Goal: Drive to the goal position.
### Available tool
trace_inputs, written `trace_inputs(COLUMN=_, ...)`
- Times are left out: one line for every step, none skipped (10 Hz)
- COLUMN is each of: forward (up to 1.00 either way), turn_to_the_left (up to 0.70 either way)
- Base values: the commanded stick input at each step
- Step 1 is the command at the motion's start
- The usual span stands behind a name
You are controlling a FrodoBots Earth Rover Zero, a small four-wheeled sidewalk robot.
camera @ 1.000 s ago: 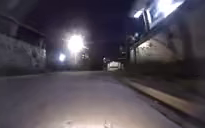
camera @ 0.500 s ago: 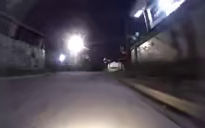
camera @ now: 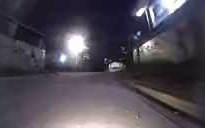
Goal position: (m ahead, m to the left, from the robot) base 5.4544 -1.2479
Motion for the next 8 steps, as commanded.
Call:
trace_inputs(forward=0.50, turn_to_the_left=0.00)
trace_inputs(forward=0.50, turn_to_the_left=0.00)
trace_inputs(forward=0.50, turn_to_the_left=0.00)
trace_inputs(forward=0.50, turn_to_the_left=0.00)
trace_inputs(forward=0.50, turn_to_the_left=0.00)
trace_inputs(forward=0.50, turn_to_the_left=0.00)
trace_inputs(forward=0.50, turn_to_the_left=0.00)
trace_inputs(forward=0.50, turn_to_the_left=0.00)
